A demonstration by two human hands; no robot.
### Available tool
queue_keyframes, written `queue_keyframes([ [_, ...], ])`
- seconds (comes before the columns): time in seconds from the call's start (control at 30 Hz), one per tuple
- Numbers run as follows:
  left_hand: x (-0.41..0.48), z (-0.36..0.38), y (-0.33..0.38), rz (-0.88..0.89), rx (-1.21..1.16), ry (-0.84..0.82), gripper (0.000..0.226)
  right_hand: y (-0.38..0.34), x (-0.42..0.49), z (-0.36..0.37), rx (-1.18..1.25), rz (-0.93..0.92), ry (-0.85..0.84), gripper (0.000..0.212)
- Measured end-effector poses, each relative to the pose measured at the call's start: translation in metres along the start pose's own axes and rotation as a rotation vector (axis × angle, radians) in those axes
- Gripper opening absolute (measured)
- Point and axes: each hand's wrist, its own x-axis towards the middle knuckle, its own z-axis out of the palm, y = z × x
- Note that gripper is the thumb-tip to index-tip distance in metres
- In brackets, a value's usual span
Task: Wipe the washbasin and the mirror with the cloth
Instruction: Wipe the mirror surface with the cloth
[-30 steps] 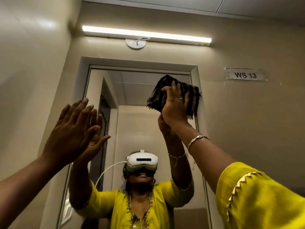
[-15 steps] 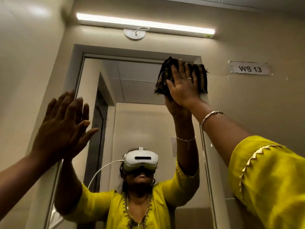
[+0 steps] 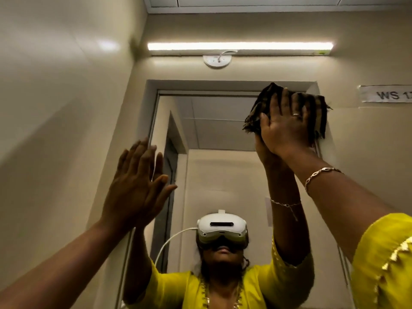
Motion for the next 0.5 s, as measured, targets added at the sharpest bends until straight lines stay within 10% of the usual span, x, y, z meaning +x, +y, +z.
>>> queue_keyframes([
  [0.5, -0.009, 0.009, -0.006, -0.106, -0.009, 0.102, 0.071, -0.136, -0.01, 0.021, 0.088, -0.196, -0.021, 0.058],
])
